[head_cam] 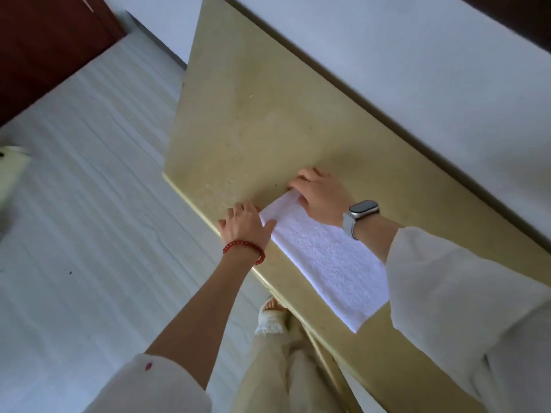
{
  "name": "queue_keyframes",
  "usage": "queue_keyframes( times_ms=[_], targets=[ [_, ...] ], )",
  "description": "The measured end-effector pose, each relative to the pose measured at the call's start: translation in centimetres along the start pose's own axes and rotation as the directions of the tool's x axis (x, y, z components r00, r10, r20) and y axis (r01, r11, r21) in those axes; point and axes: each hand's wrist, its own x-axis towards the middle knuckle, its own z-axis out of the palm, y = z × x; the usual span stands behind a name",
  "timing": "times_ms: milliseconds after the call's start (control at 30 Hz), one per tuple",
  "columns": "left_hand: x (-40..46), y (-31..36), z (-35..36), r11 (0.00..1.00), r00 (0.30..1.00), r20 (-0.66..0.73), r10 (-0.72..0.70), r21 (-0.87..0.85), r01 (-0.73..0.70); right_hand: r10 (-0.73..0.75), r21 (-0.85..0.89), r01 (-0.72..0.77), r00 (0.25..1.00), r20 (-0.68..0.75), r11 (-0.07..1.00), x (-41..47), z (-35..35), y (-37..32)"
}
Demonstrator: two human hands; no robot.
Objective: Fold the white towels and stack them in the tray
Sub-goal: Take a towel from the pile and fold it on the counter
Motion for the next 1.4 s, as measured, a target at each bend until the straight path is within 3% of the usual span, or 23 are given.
queue_keyframes(
  times_ms=[167,300,400,533,633,867,1033,1100,1233,1400],
  targets=[
    [0.8,0.2,-0.6,0.994,0.995,0.098,-0.002,0.108,-0.009,0.079,-0.084,-0.064,0.978,0.194,0.994,2.4,-1.6,-0.2],
    [0.6,0.9,-0.9,0.992,0.997,0.062,0.042,0.116,-0.049,0.101,-0.084,-0.077,0.932,0.349,0.994,3.6,-2.6,0.1],
    [0.5,0.6,-1.1,0.999,0.996,0.084,0.019,-0.044,-0.016,0.059,0.048,-0.082,0.928,0.368,0.995,3.2,-3.3,0.6],
    [0.9,0.2,-1.8,0.984,0.988,0.152,0.026,-0.179,0.002,0.089,0.358,-0.235,0.921,0.379,0.904,2.3,-4.4,1.2],
    [1.0,0.4,-2.0,0.969,0.983,0.183,0.023,-0.245,0.023,0.134,0.41,-0.284,0.924,0.358,0.867,2.0,-4.3,1.7],
    [1.9,0.4,-2.5,0.97,0.978,0.208,0.026,-0.24,0.025,0.112,0.367,-0.189,0.969,0.219,0.911,2.0,-4.2,1.5],
    [2.3,0.7,-4.2,0.925,0.99,-0.142,0.009,-0.374,-0.061,0.123,0.433,-0.141,0.99,0.069,0.89,2.0,-5.9,1.7],
    [2.0,1.0,-4.7,0.863,0.977,-0.211,0.037,-0.487,-0.138,0.162,0.512,-0.138,0.987,-0.002,0.848,1.6,-6.6,1.6],
    [1.2,1.5,-4.5,0.585,0.997,0.002,0.071,-0.81,-0.04,0.217,0.624,-0.13,0.974,-0.066,0.77,0.5,-6.7,1.2],
    [0.7,1.1,-3.2,0.55,0.981,0.127,0.145,-0.835,0.027,0.201,0.726,-0.102,0.978,-0.05,0.68,-1.0,-5.3,1.1]
  ],
)
